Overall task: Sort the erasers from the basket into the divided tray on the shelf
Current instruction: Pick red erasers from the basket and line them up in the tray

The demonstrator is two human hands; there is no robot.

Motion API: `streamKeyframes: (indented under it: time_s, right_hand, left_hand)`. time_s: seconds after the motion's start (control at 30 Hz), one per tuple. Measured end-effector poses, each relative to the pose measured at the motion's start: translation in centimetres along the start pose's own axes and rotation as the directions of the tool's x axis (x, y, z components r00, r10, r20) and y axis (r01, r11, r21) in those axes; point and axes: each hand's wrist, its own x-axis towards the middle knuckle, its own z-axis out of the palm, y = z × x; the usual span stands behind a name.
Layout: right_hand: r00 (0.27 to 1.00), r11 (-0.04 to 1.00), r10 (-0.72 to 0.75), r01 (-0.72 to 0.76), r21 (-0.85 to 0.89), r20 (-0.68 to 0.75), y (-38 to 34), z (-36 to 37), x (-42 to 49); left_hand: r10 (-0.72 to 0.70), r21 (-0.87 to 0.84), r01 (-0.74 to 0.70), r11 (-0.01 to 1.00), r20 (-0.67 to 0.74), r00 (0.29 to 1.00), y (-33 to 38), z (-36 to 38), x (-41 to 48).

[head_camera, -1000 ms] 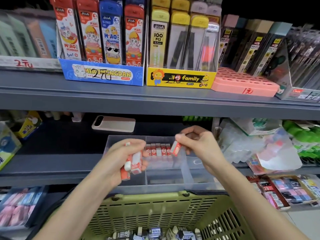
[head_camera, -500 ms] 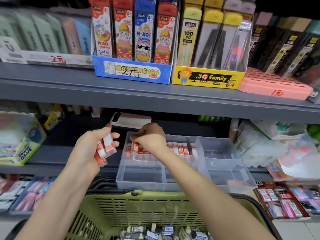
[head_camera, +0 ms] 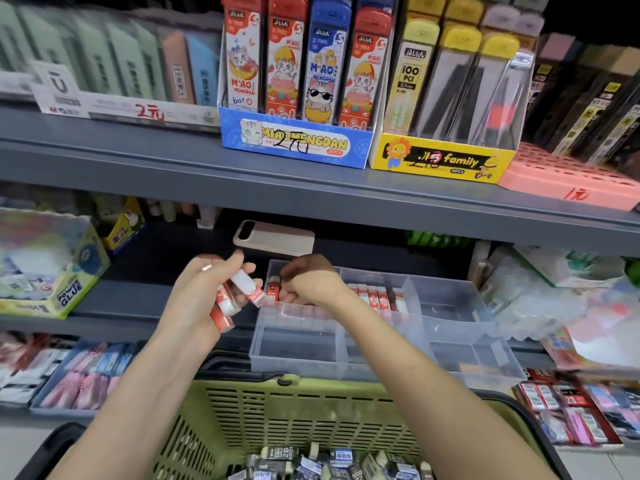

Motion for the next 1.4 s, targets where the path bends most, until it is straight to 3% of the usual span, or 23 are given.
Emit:
streamKeyframes:
  time_s: [0.1, 0.2, 0.3, 0.47, 0.63, 0.73, 0.83, 1.0, 1.07, 1.13, 1.2, 1.3, 1.37, 1.4]
  right_hand:
    - [0.978, 0.979, -0.162, 0.176, 0.103, -0.133, -0.3, -0.4, -2.4]
    - [0.929, 0.869, -0.358, 0.368, 0.33, -0.095, -0.5, -0.6, -6.3]
    - [0.877, 0.835, -0.456, 0.481, 0.267, -0.153, 0.4, -0.2, -9.0]
    - [0.799, 0.783, -0.451, 0.568, 0.254, -0.398, 3.1, -2.2, -11.1]
    - [0.814, 0.797, -0.19, 0.454, 0.398, -0.549, 7.6, -8.5, -11.2]
    - [0.851, 0.761, -0.094, 0.396, 0.514, -0.516, 9.3, -11.0, -10.9]
    - [0.863, 0.77, -0.121, 0.393, 0.502, -0.49, 9.9, -12.1, -10.7]
    - [0.778, 0.897, -0.143, 0.364, 0.252, -0.612, 10.1, -13.4, -9.4]
    - [0.752, 0.933, -0.174, 0.333, 0.138, -0.636, 10.1, -13.7, -8.9]
    - [0.767, 0.943, -0.152, 0.302, 0.143, -0.623, 10.2, -13.8, -8.5]
    - [0.812, 0.9, -0.061, 0.296, 0.319, -0.58, 10.1, -13.7, -8.4]
    - [0.856, 0.752, 0.021, 0.327, 0.573, -0.517, 10.0, -13.0, -9.1]
    - [0.891, 0.738, -0.007, 0.31, 0.599, -0.453, 10.1, -12.5, -9.9]
    - [0.906, 0.77, -0.045, 0.3, 0.563, -0.421, 10.2, -12.4, -10.3]
  left_hand:
    - [0.014, 0.01, -0.014, 1.0, 0.004, 1.0, -0.1, 0.0, 0.0]
    - [0.036, -0.022, -0.036, 0.999, 0.008, 0.999, -0.2, 0.2, -0.2]
    - [0.028, -0.051, -0.026, 0.998, 0.037, 0.999, -0.5, 1.0, -0.8]
    - [-0.034, 0.045, 0.025, 0.999, 0.209, 0.977, -1.9, 3.4, -2.3]
    - [0.006, 0.327, -0.137, 0.935, 0.372, 0.928, -2.6, 5.5, -3.1]
    - [-0.005, 0.526, -0.261, 0.809, 0.452, 0.892, -2.8, 7.3, -2.9]
    - [0.003, 0.661, -0.42, 0.622, 0.534, 0.845, -3.3, 9.5, -2.6]
    - [-0.012, 0.741, -0.641, 0.199, 0.656, 0.755, -4.1, 12.5, -0.9]
    - [-0.07, 0.752, -0.645, 0.138, 0.657, 0.751, -4.3, 13.2, 0.1]
    - [-0.112, 0.761, -0.624, 0.176, 0.645, 0.756, -4.4, 13.7, 0.7]
    - [-0.124, 0.761, -0.559, 0.33, 0.622, 0.773, -4.8, 13.9, 1.0]
    - [-0.183, 0.713, -0.36, 0.602, 0.562, 0.807, -5.2, 14.2, 0.7]
    - [-0.243, 0.621, -0.178, 0.763, 0.531, 0.812, -5.1, 14.5, 0.5]
    - [-0.254, 0.592, -0.134, 0.794, 0.525, 0.813, -5.1, 14.5, 0.5]
